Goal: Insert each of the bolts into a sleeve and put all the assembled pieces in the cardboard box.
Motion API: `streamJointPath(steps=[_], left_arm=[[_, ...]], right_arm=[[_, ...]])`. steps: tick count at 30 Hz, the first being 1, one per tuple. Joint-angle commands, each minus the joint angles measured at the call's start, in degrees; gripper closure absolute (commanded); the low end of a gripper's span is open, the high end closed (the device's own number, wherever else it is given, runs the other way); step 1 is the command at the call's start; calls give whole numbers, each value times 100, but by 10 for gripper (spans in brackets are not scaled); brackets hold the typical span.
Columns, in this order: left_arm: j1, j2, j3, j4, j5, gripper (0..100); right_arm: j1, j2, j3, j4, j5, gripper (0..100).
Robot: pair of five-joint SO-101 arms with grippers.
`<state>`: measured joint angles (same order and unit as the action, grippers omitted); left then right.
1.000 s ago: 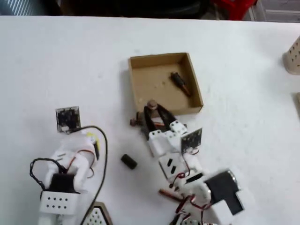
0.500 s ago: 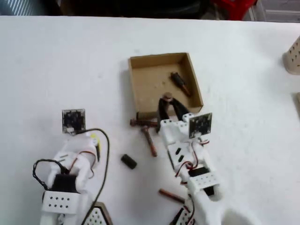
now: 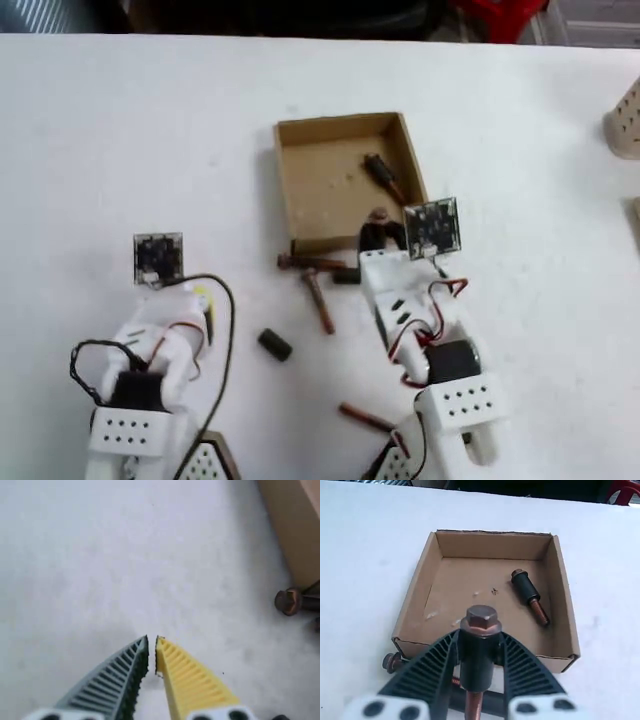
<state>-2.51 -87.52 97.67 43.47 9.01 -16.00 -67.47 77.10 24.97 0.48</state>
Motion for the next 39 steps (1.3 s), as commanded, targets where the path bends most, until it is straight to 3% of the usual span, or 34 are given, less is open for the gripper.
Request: streamJointPath(steps=[1,6,15,39], left_arm=[[-48,-66,-26,-44,-62,936],[-48,-66,-26,-44,-62,936],[-48,-66,-26,-44,-70,936],[-48,-66,-26,-88,-70,935]], right_arm=[[22,-189,-730,268,141,981],[13,233,-1829,1121,149,981],[48,2545,-4264,1868,149,981],[444,8936,-8651,2070,158,966]])
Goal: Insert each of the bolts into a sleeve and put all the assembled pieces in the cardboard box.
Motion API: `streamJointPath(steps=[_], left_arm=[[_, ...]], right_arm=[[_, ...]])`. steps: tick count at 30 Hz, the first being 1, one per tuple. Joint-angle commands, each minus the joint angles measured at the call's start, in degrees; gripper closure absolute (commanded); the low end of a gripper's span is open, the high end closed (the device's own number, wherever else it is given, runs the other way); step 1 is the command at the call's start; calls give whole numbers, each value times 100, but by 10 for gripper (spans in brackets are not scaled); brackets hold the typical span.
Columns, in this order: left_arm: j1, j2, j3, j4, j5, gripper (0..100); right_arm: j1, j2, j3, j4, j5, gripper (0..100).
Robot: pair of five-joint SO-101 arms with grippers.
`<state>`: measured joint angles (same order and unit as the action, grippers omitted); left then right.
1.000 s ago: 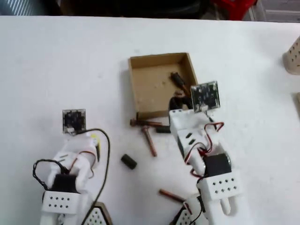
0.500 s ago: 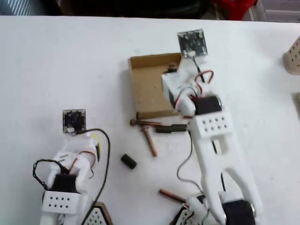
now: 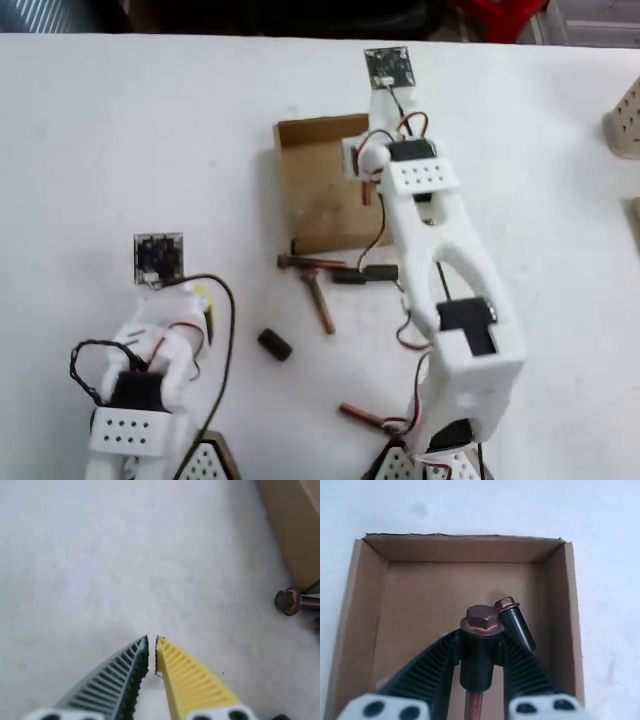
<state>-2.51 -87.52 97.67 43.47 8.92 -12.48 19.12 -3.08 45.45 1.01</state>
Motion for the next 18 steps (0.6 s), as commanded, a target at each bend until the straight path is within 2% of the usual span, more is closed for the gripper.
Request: streamJointPath(steps=[1,6,9,13,18], left_arm=[[-48,-66,-26,-88,-62,935],[-48,-66,-26,-88,-62,933],[-48,-66,-26,-88,-70,933],[-48,-66,-26,-88,-273,935],[-48,-66,-26,-88,-281,935]], right_arm=[[92,444,-747,75,105,942],[75,1103,-1371,585,62,741],[101,1305,-1705,743,53,701],[119,1191,-1890,927,53,776],[127,488,-1952,1754,97,966]])
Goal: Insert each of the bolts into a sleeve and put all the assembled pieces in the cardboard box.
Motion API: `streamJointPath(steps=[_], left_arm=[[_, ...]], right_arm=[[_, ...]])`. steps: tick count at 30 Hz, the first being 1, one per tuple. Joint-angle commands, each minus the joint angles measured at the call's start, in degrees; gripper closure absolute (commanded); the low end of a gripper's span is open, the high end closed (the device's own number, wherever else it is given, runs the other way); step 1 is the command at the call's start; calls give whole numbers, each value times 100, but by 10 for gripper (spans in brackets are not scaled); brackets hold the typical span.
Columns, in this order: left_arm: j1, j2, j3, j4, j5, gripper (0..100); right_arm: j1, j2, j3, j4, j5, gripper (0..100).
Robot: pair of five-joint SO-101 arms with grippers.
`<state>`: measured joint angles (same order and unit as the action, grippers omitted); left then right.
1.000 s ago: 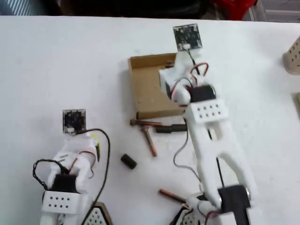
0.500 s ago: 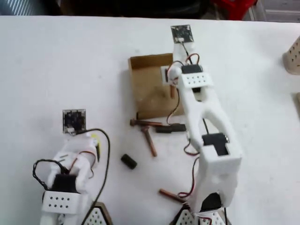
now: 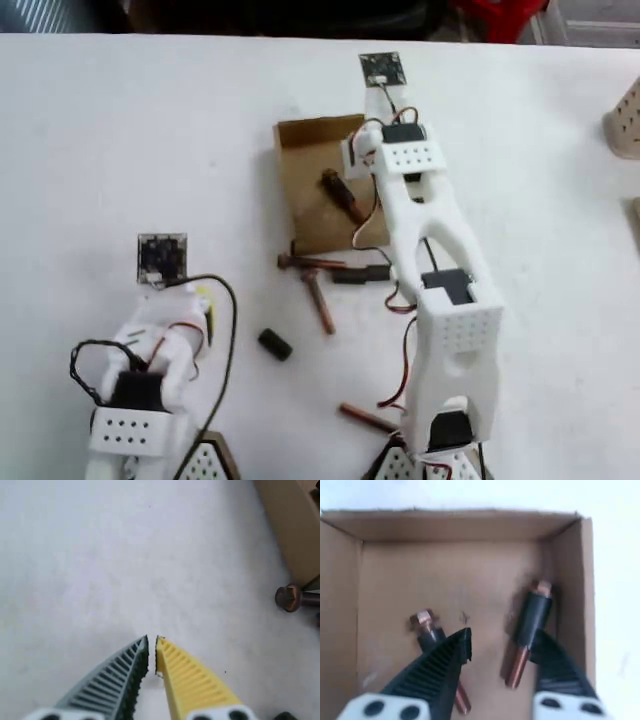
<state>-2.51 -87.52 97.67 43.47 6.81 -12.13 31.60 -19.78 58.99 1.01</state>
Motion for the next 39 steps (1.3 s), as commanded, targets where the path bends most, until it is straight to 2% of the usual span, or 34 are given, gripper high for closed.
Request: streamJointPath(steps=[1,5,12,15,20,28,32,39], left_arm=[[-48,-66,-26,-88,-70,935],[-48,-66,-26,-88,-79,935],[-48,-66,-26,-88,-79,935],[-48,-66,-26,-88,-79,935],[-48,-66,-26,-88,-79,935],[-48,-66,-26,-88,-79,935],[-48,-66,-26,-88,-79,935],[-48,-66,-26,-88,-79,935]], right_arm=[[92,-945,-255,629,105,990],[57,-1596,-237,1833,132,956],[145,-2220,-193,3785,1459,981],[224,-2492,378,4084,1864,981],[207,-3565,2356,3899,2505,981],[57,-6123,5802,2897,3393,960],[-365,-6897,6884,2853,3921,940],[-1200,-7679,7930,2519,5257,940]])
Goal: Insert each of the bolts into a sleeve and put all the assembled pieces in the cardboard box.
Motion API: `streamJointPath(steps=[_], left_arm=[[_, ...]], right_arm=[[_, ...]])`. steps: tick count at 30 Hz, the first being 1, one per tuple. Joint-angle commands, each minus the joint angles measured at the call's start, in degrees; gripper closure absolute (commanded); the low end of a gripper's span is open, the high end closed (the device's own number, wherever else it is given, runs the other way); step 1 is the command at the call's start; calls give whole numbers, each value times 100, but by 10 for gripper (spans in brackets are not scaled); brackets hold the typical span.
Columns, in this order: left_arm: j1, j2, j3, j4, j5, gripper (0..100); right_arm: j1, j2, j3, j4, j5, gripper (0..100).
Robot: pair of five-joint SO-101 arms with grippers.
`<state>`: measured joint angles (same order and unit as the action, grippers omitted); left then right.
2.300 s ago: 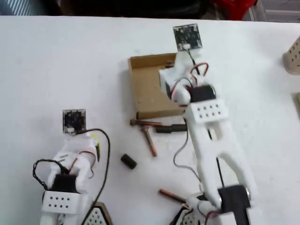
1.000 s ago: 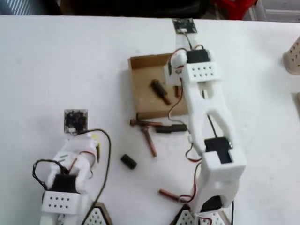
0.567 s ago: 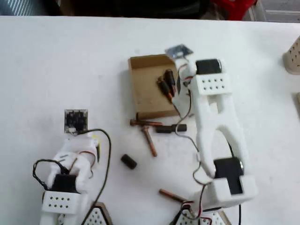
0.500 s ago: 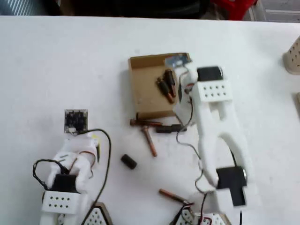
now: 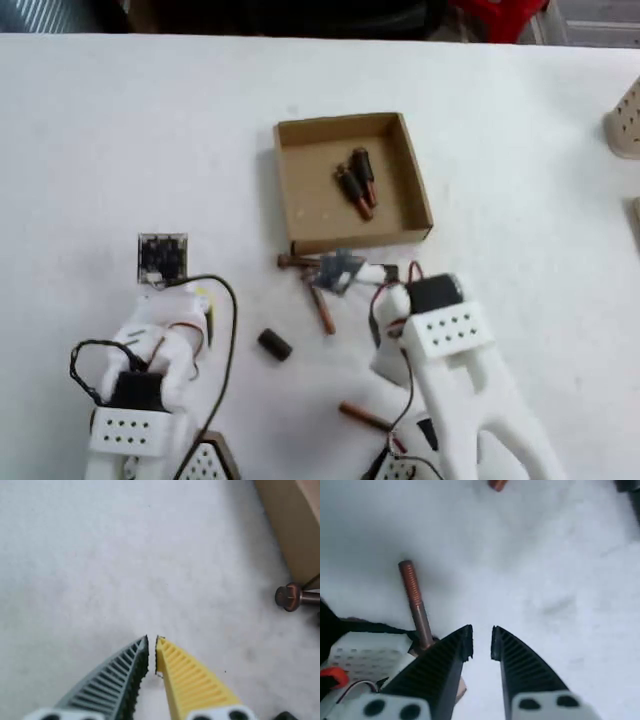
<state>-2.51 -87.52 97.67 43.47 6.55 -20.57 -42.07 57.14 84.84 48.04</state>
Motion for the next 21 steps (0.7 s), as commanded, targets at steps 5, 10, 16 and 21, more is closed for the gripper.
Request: streamJointPath(steps=[5,10,16,21], left_arm=[[-48,-66,-26,-88,-53,935],[-31,-66,-26,-97,-62,933],[-31,-66,-26,-255,-62,933],[-22,-66,-26,-281,-62,932]], right_arm=[[-1385,-681,1196,-514,1055,938],[-1930,-998,1688,-989,1055,865],[-2615,-1420,1741,-1042,387,784],[-3160,-1842,1741,-963,-114,857]])
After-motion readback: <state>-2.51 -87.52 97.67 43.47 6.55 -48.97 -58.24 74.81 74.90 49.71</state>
